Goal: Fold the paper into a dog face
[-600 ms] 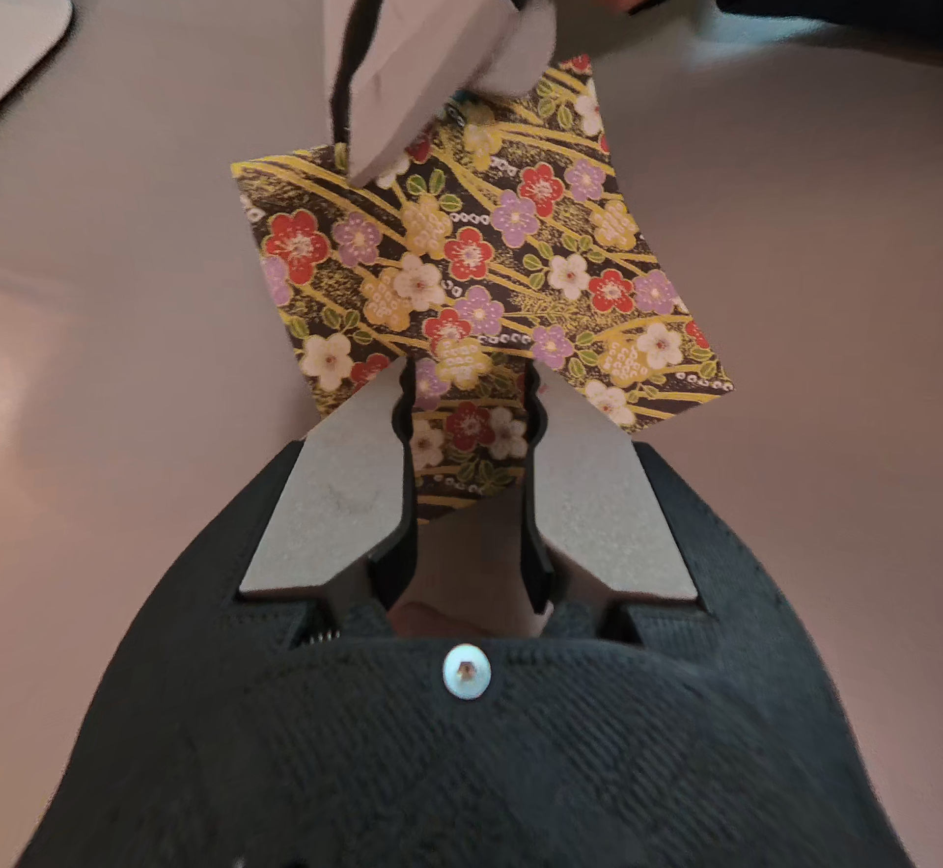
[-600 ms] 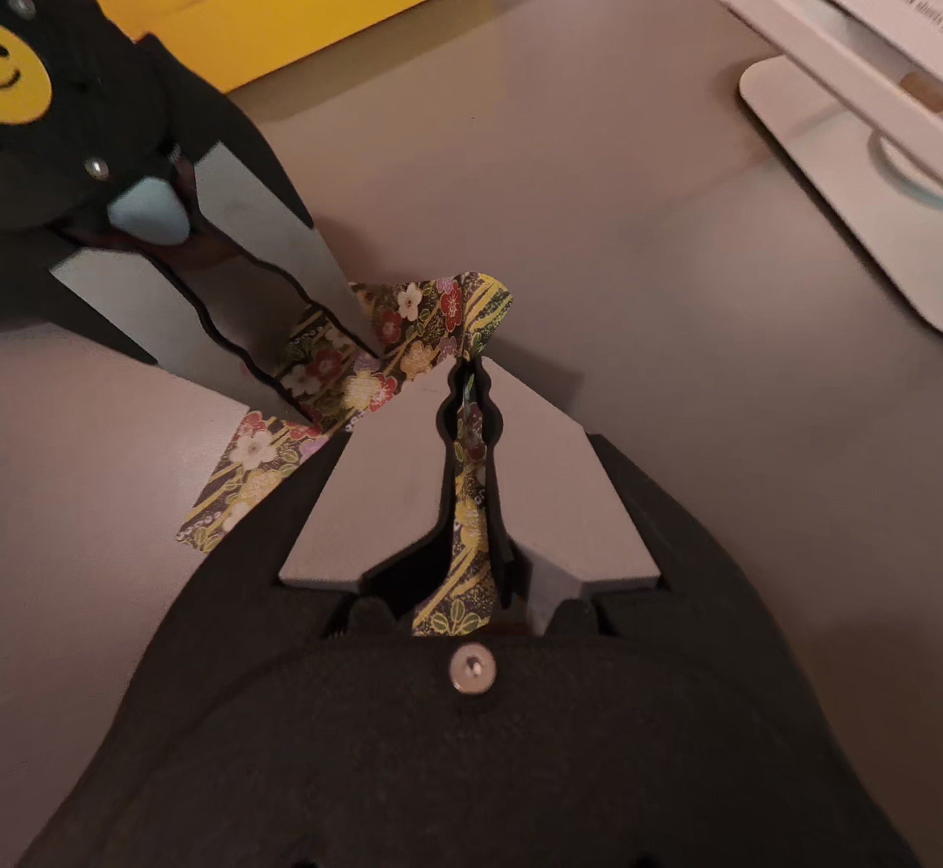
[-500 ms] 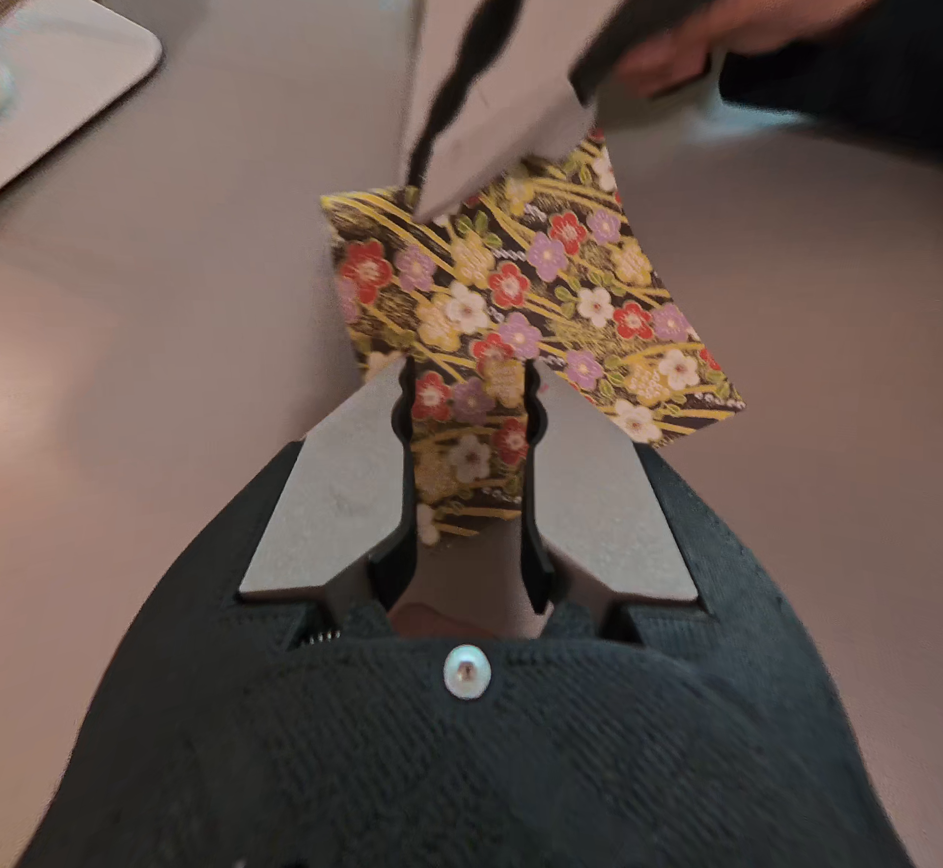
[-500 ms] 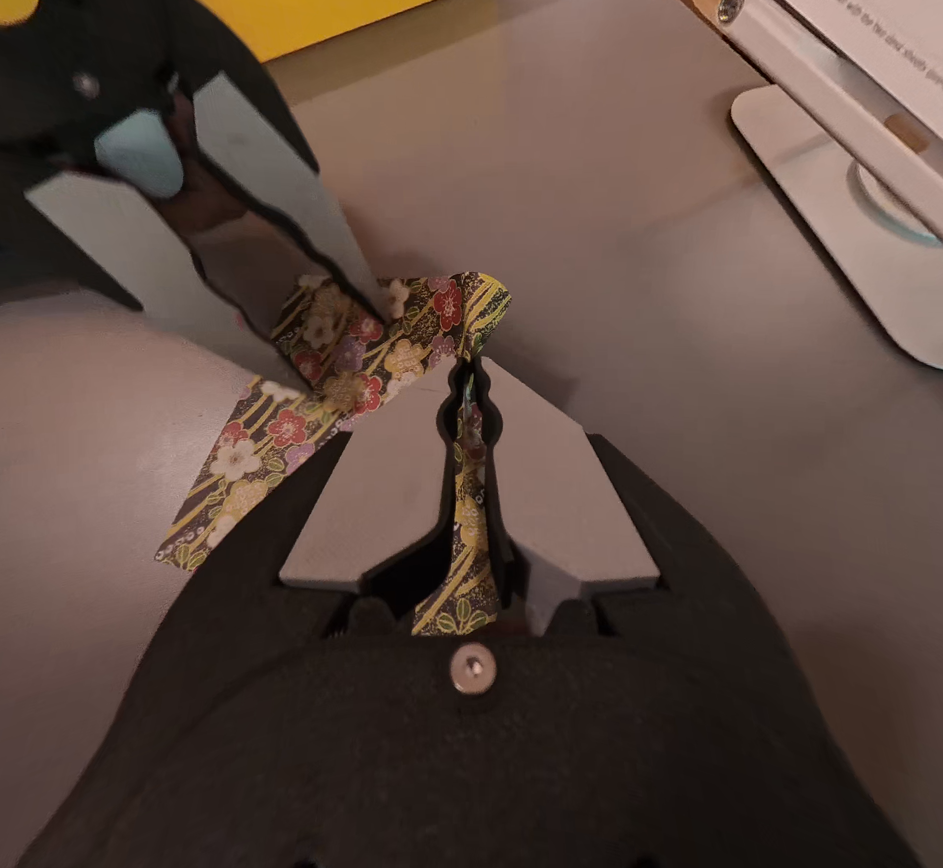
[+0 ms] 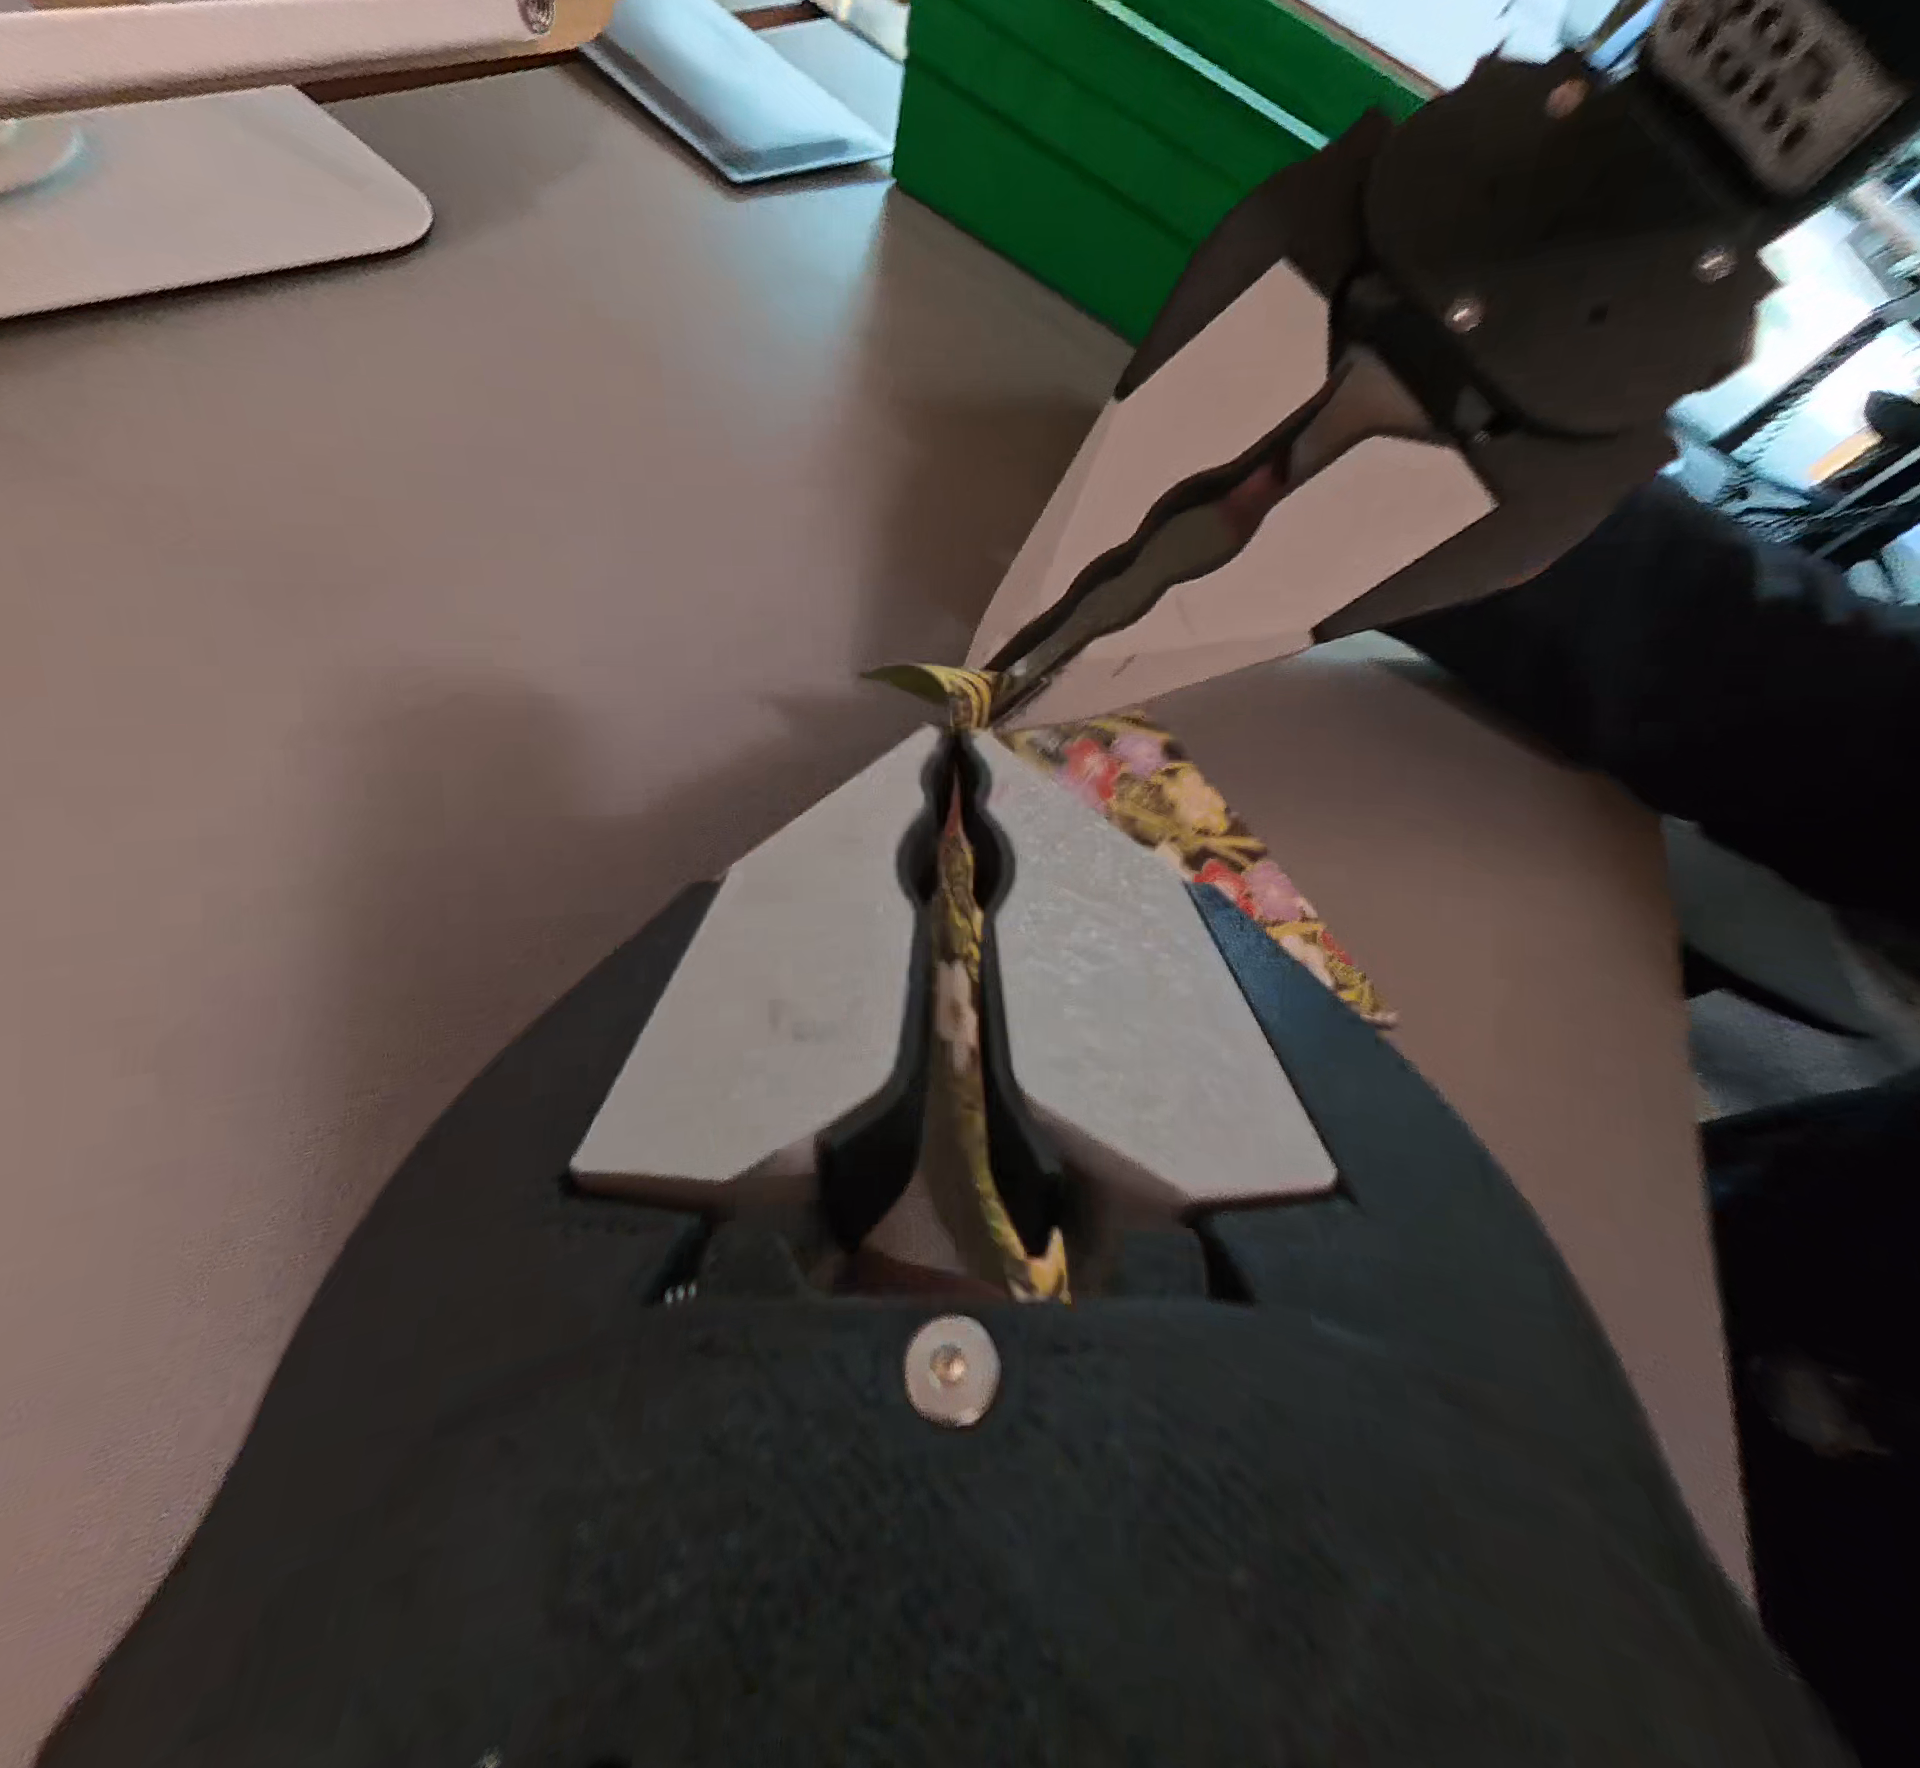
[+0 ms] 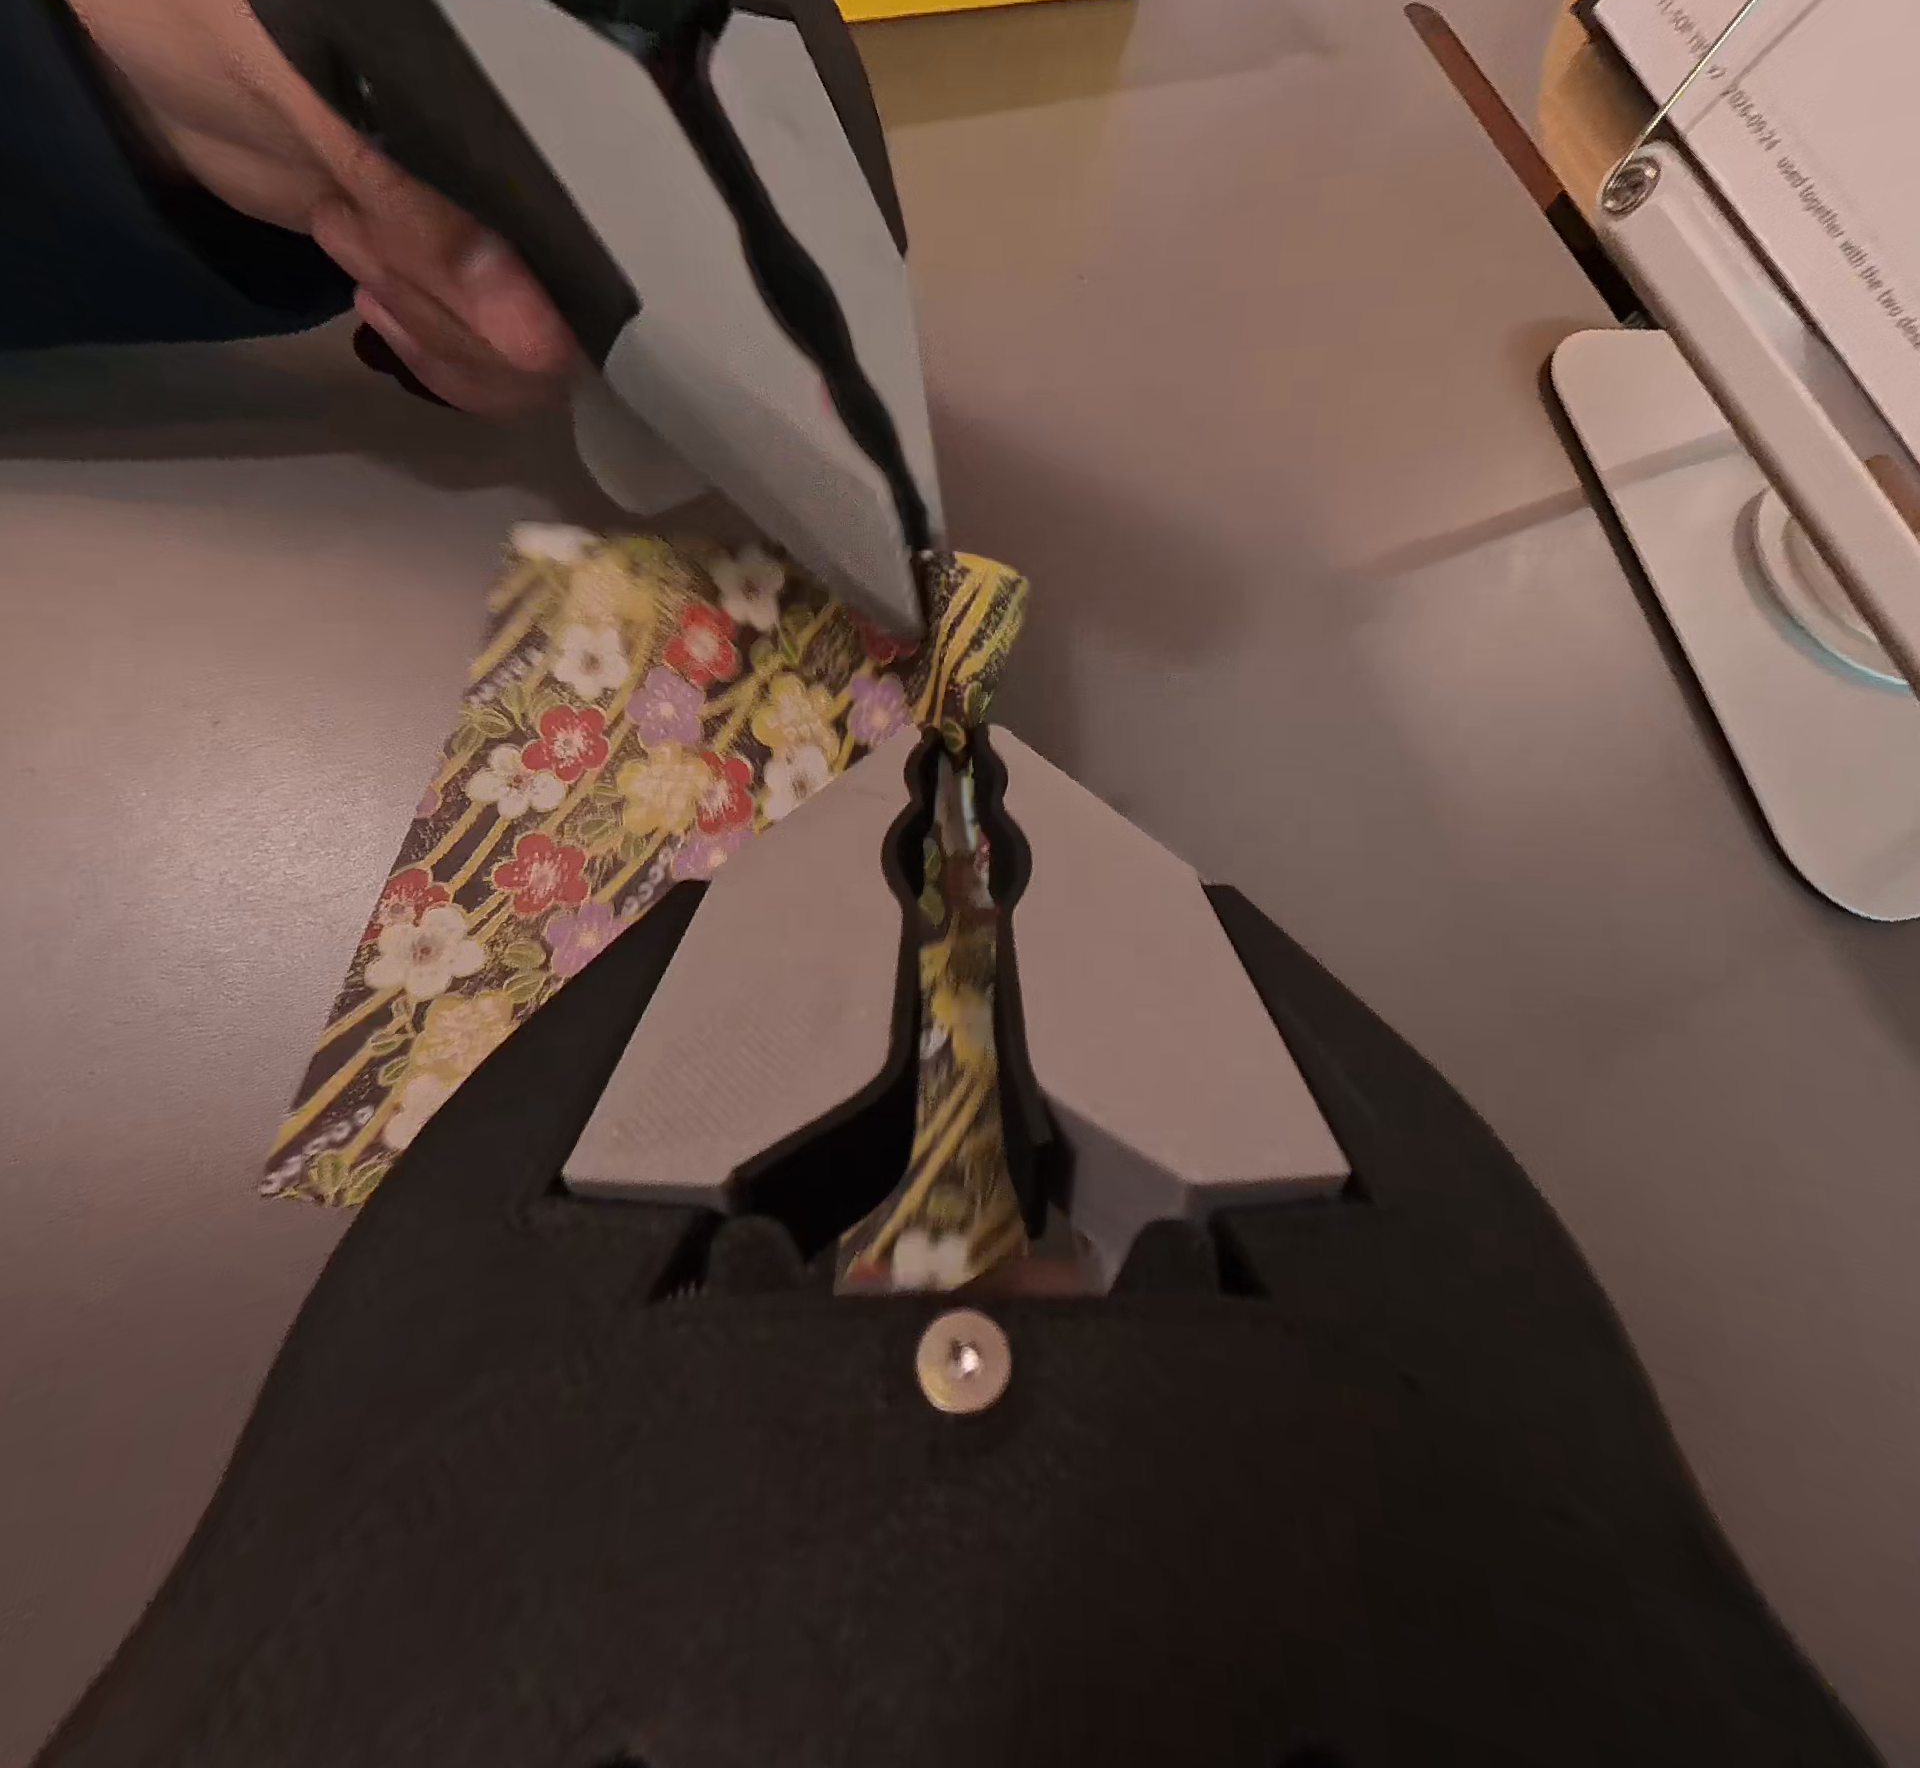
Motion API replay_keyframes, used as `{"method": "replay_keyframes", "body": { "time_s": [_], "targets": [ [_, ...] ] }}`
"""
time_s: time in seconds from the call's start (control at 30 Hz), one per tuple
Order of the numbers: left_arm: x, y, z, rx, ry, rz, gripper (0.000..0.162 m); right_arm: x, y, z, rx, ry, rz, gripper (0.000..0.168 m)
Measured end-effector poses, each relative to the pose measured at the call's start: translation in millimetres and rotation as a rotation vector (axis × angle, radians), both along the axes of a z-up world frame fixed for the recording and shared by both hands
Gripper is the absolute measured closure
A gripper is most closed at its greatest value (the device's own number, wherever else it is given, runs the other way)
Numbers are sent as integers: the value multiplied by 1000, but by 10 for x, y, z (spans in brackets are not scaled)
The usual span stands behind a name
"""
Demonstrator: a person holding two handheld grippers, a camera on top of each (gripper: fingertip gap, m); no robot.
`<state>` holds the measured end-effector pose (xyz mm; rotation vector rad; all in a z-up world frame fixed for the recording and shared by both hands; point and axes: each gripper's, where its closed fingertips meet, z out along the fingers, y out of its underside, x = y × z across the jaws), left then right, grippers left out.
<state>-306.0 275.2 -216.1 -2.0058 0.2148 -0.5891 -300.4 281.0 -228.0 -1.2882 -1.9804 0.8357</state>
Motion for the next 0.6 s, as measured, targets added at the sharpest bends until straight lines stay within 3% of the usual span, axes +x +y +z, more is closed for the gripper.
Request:
{"method": "replay_keyframes", "body": {
  "time_s": [0.2, 0.33, 0.6],
  "targets": [
    [-93, 20, -62, -3, 11, 17, 162, 59, -22, 62, -73, -5, 15, 159],
    [-123, 23, -79, 0, 54, 28, 162, 266, -364, 135, -225, -73, 167, 156],
    [-183, 20, -156, -13, 122, 28, 159, 300, -623, -414, -217, -305, 205, 158]
  ]
}}
